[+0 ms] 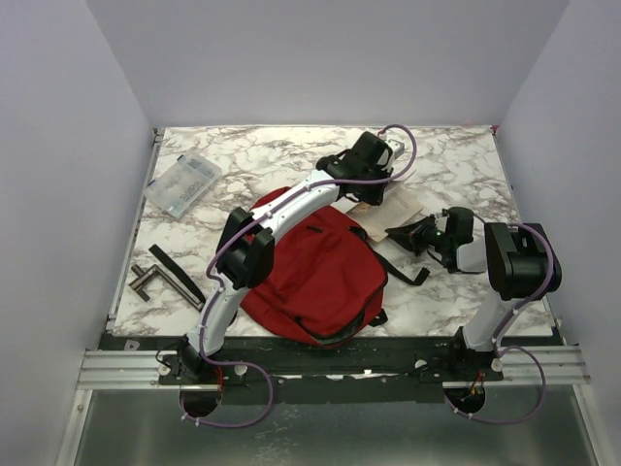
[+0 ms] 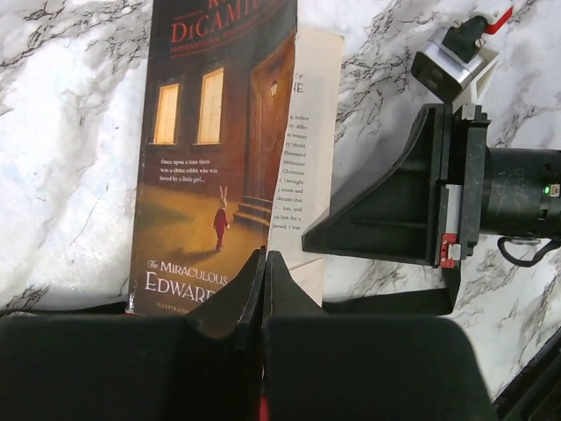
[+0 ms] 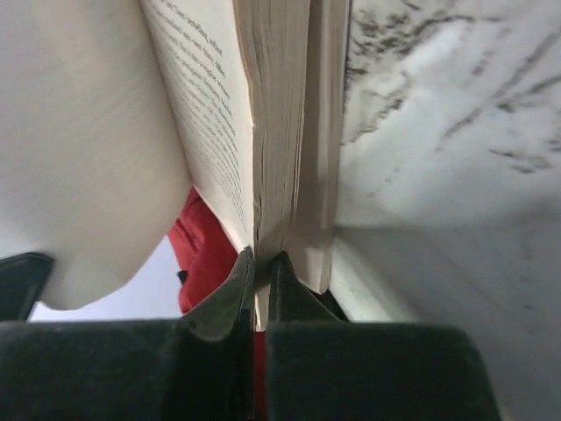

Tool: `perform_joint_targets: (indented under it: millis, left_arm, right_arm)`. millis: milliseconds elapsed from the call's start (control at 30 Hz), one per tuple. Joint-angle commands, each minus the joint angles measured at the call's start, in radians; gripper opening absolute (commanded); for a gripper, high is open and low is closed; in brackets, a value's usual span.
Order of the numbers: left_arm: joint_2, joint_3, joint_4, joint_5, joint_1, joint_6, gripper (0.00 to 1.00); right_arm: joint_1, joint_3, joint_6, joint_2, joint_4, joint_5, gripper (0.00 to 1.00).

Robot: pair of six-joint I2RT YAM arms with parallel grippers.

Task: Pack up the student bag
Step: Pick up the book from the center of the board.

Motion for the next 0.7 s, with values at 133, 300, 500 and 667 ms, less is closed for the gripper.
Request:
perform_joint_targets:
  millis: [133,300,500,667]
  left_arm:
    - [0.010,-0.034,-0.014,-0.009,-0.029,0.086,0.32]
    - [0.018,-0.057,-0.016,-0.124,-0.079,0.197,0.66]
    - [0.047,-0.058,-0.015,-0.321,-0.158,0.335,0.76]
    - [0.089,-0.033,-0.019,-0.491,-0.182,0.389,0.71]
  right_arm:
    - [0.003,0.021,0.174,-0.050,0.105,-0.006,0.00]
    - [0.003,0.024,0.207,-0.108,0.023,0.003,0.00]
    - [0.003,0.027,0.248,-0.134,0.006,-0.003,0.00]
    - [0.003,0.027,0.260,-0.183,-0.021,0.008,0.00]
